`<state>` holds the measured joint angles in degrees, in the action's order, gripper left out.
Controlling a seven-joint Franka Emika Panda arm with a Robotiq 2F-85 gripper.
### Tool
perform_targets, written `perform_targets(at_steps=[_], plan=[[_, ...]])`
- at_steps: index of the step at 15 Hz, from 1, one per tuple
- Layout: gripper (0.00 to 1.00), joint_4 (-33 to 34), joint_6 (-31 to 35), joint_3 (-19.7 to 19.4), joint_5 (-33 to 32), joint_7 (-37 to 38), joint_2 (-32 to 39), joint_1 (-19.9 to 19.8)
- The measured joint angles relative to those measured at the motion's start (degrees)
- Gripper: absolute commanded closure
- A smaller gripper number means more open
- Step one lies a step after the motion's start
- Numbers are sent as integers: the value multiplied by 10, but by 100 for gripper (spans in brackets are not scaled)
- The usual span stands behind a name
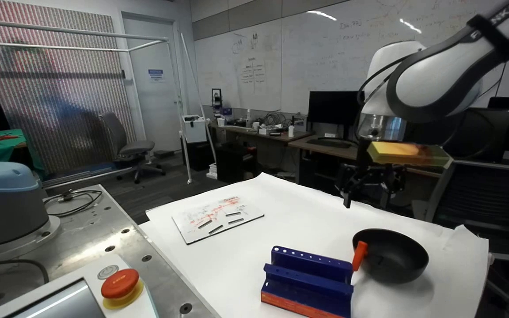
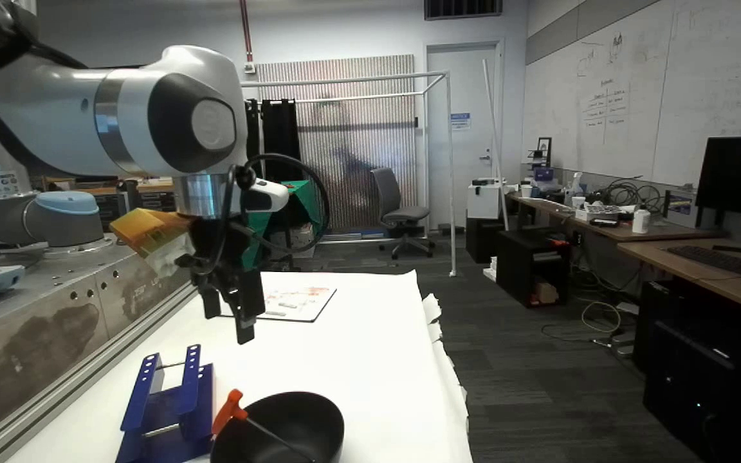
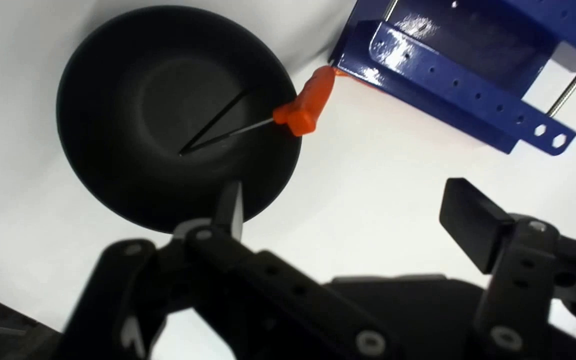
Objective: Put the red object in the bowl
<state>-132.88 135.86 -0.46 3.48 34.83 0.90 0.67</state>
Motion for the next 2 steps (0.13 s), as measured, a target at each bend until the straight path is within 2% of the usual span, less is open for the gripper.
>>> perform_targets(at_steps=[2], plan=[[0, -21, 0, 1, 14, -23, -29, 0]])
